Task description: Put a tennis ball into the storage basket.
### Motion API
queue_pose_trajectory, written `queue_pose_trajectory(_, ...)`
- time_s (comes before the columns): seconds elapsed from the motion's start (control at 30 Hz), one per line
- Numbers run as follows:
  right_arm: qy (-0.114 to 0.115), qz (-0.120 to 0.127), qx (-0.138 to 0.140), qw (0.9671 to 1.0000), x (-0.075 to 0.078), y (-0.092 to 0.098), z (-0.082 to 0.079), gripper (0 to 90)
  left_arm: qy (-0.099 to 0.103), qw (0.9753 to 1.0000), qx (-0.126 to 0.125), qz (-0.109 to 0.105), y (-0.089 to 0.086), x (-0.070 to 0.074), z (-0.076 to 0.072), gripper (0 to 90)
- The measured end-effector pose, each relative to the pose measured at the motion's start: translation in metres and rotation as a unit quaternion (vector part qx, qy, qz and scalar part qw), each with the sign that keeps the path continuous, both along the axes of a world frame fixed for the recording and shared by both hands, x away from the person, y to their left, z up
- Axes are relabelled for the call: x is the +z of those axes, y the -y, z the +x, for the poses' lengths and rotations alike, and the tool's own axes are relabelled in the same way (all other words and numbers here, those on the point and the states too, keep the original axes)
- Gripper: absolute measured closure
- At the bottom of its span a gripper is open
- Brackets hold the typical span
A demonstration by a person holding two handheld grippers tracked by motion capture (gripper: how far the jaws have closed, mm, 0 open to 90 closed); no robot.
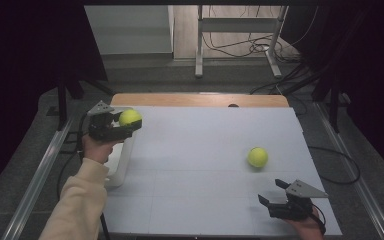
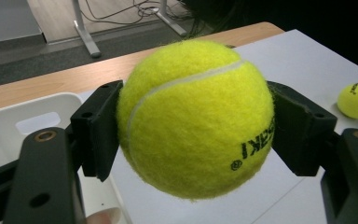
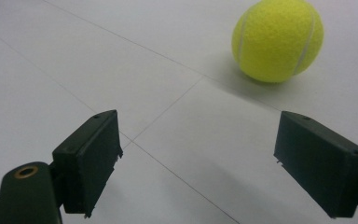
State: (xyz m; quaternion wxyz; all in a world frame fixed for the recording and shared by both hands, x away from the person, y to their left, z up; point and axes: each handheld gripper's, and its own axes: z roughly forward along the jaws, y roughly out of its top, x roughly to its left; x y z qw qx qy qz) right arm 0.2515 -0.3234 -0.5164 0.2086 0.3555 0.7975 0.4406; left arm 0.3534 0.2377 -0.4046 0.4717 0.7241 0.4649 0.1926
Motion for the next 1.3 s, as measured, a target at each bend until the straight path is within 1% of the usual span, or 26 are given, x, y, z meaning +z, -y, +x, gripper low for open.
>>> queue_pose_trajectory(0.13, 0.000, -0.001, 0.000, 1.0000, 0.000, 0.000, 0.000, 15.0, -0.003, 1.0000, 0.006, 0.008, -0.003, -0.001, 0.004, 26.2)
queue_pose_trajectory(0.57, 0.001, 0.002, 0.002, 1.0000, 0.000, 0.000, 0.000, 15.0, -0.009, 0.9994, 0.030, 0.014, -0.013, -0.003, 0.013, 26.2)
queue_pose_trajectory(0.7, 0.001, 0.002, 0.002, 1.0000, 0.000, 0.000, 0.000, 15.0, -0.014, 0.9990, 0.039, 0.016, -0.017, -0.004, 0.016, 26.2)
queue_pose_trajectory(0.77, 0.001, 0.002, 0.002, 1.0000, 0.000, 0.000, 0.000, 15.0, -0.017, 0.9989, 0.043, 0.014, -0.019, -0.005, 0.018, 26.2)
queue_pose_trajectory(0.83, 0.001, 0.002, 0.002, 1.0000, 0.000, 0.000, 0.000, 15.0, -0.021, 0.9985, 0.047, 0.019, -0.021, -0.006, 0.021, 26.2)
queue_pose_trajectory(1.13, 0.001, 0.003, 0.002, 1.0000, 0.000, 0.000, 0.000, 15.0, -0.034, 0.9969, 0.067, 0.024, -0.028, -0.013, 0.029, 26.2)
queue_pose_trajectory(1.2, 0.001, 0.003, 0.002, 1.0000, 0.000, 0.000, 0.000, 15.0, -0.038, 0.9963, 0.071, 0.028, -0.030, -0.014, 0.031, 26.2)
queue_pose_trajectory(1.3, 0.001, 0.002, 0.002, 1.0000, 0.000, 0.000, 0.000, 15.0, -0.042, 0.9957, 0.077, 0.030, -0.033, -0.017, 0.034, 26.2)
